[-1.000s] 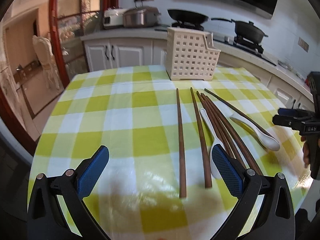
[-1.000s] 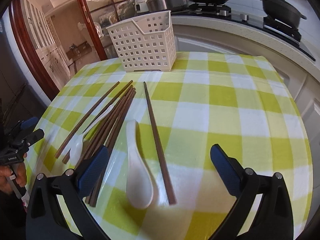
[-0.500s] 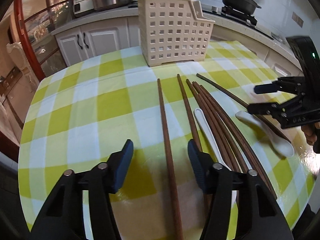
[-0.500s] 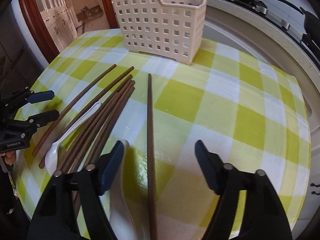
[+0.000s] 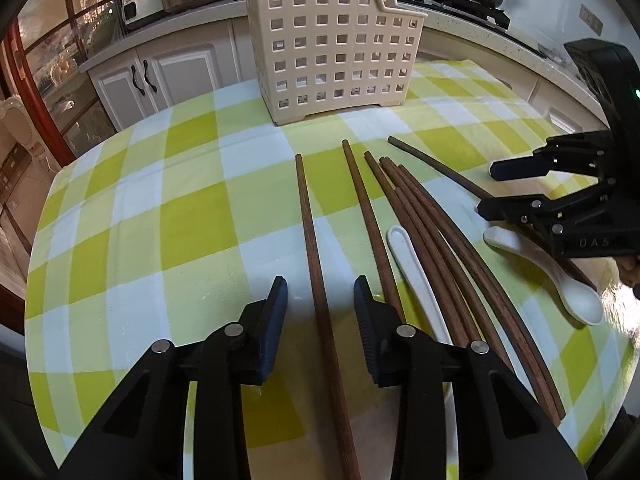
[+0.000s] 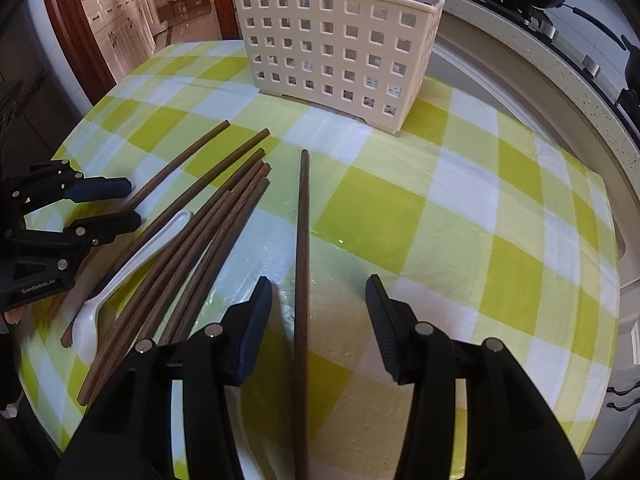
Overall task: Organize utensils
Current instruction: 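Lower the left tool and close it on a brown chopstick while the right tool grasps another chopstick, then lift the left tool's chopstick toward the caddy while the right tool carries its chopstick there too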
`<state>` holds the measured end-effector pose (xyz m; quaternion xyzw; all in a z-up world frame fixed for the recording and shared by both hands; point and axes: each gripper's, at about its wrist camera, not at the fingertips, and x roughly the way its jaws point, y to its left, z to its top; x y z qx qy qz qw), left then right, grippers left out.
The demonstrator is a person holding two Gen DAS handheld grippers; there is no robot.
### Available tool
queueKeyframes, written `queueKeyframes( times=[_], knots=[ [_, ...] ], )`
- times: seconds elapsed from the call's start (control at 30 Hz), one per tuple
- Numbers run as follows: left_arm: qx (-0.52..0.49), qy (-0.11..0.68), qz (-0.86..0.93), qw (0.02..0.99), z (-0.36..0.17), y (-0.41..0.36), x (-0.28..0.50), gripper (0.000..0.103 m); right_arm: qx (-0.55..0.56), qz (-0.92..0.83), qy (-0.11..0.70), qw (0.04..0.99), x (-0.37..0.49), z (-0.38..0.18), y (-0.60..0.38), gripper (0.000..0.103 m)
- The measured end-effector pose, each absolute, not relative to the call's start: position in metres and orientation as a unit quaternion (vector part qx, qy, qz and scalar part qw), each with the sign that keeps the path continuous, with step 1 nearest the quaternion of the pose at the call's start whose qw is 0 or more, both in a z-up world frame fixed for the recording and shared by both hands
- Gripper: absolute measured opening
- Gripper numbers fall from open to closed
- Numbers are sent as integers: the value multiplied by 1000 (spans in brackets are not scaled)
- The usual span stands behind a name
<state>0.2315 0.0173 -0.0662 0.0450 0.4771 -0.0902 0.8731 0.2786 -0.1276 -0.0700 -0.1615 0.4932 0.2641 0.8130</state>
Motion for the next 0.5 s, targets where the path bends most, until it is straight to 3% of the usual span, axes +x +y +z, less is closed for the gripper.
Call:
queueKeyframes(
  times=[0.07,0.2,0.5],
  knots=[
    [45,476,-88,874,-66,18,233,26,-160,267,485,817,277,-70,-129,44],
    [37,480,-85,872,-65,20,238,13,-158,281,472,820,271,-70,-122,7],
    [34,473,-85,876,-56,20,230,7,-137,280,455,834,267,-65,-125,6]
  ],
)
